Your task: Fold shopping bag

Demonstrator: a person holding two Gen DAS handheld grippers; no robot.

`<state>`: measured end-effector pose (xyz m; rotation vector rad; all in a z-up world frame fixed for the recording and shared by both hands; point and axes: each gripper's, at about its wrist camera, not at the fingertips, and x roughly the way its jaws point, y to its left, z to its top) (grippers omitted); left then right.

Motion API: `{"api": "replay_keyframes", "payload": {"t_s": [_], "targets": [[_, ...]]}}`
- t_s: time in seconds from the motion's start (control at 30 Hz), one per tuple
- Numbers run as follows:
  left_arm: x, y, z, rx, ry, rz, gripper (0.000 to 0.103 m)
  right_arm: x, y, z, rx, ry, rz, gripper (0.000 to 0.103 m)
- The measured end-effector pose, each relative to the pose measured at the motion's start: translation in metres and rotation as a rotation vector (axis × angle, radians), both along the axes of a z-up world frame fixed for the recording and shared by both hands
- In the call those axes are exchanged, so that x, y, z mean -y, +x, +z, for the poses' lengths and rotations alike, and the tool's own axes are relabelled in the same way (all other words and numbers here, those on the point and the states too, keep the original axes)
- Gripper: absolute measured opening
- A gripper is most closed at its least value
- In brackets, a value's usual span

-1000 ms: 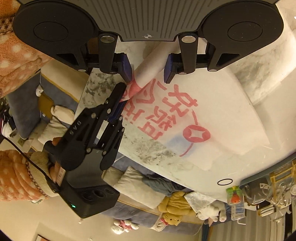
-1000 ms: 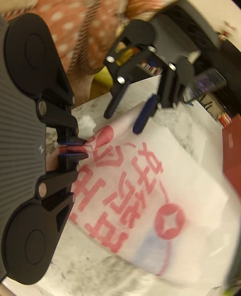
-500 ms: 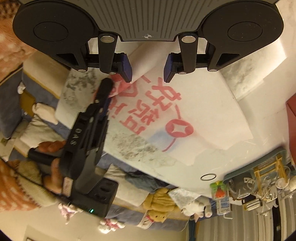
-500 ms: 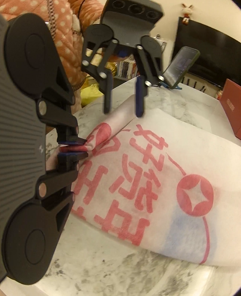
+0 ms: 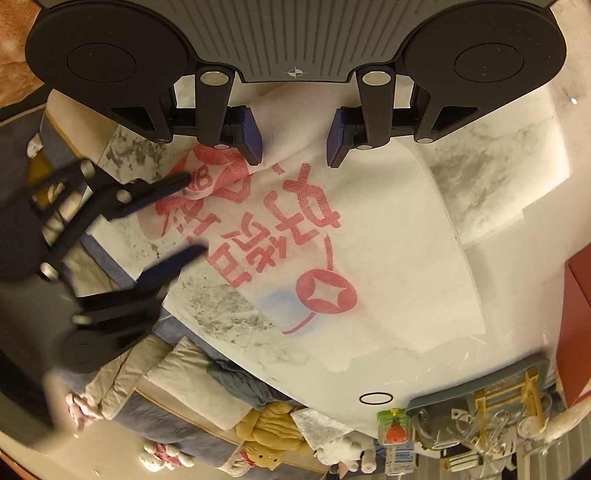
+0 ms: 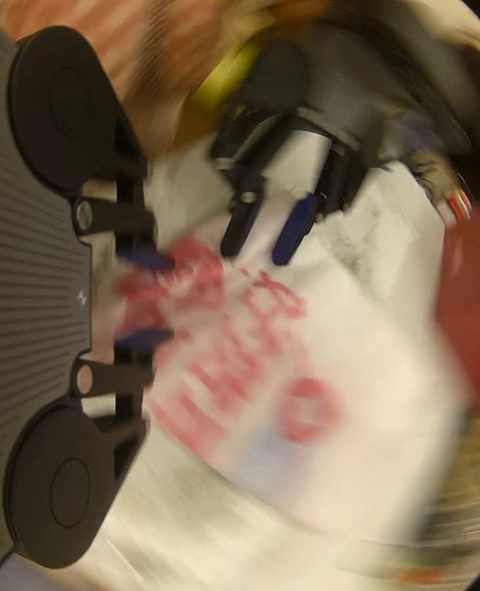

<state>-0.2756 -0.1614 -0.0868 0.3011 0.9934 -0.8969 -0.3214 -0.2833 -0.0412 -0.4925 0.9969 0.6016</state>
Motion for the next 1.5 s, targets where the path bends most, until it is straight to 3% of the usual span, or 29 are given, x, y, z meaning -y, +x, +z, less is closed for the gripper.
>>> {"api": "replay_keyframes", "payload": {"t_s": [0.07,0.1,0.13,0.17,0.23,0.33,0.43,0.7,0.87,0.93,1.07,1.17,1.23,1.37,1.5], "targets": [[0.0,0.002,0.0,-0.013,-0.001,0.004,0.041,-0.011,-0.049,-0.001,0.291,-0.147,0.183,0.038],[0.0,0.002,0.0,-0.018,0.001,0.004,0.041,-0.013,-0.07,-0.007,0.386,-0.211,0.288,0.033],[0.0,0.003,0.0,-0.024,0.001,0.004,0.041,-0.014,-0.087,-0.015,0.442,-0.271,0.387,0.021],[0.001,0.004,0.0,-0.029,0.001,0.004,0.041,-0.014,-0.102,-0.024,0.472,-0.325,0.476,0.016],[0.001,0.006,0.0,-0.039,0.002,0.004,0.041,-0.013,-0.121,-0.04,0.51,-0.387,0.596,0.016],[0.003,0.006,0.0,-0.043,0.01,0.003,0.041,-0.014,-0.131,-0.056,0.547,-0.417,0.666,0.017],[0.006,0.007,0.001,-0.042,0.026,-0.004,0.041,-0.025,-0.124,-0.069,0.535,-0.469,0.692,0.017],[0.006,0.009,0.001,-0.054,0.028,-0.004,0.041,-0.016,-0.119,-0.086,0.651,-0.553,0.808,0.017],[0.005,0.011,0.002,-0.06,0.026,-0.007,0.041,-0.011,-0.118,-0.089,0.746,-0.563,0.838,0.029],[0.005,0.01,0.002,-0.062,0.026,-0.009,0.041,-0.01,-0.115,-0.088,0.732,-0.552,0.832,0.03],[0.004,0.009,0.002,-0.063,0.017,-0.006,0.041,-0.013,-0.095,-0.082,0.643,-0.507,0.806,0.013],[0.003,0.005,0.002,-0.04,0.008,-0.003,0.041,-0.019,-0.079,-0.068,0.521,-0.425,0.704,0.009],[0.004,-0.005,0.006,0.024,0.012,-0.019,0.041,-0.022,-0.057,-0.053,0.375,-0.318,0.57,0.009],[0.009,-0.026,0.022,0.162,0.024,-0.051,0.041,-0.002,0.006,-0.03,-0.01,-0.028,0.282,0.008],[0.02,-0.029,0.012,0.151,0.037,0.043,0.041,0.026,0.055,-0.031,-0.281,0.17,0.166,0.008]]}}
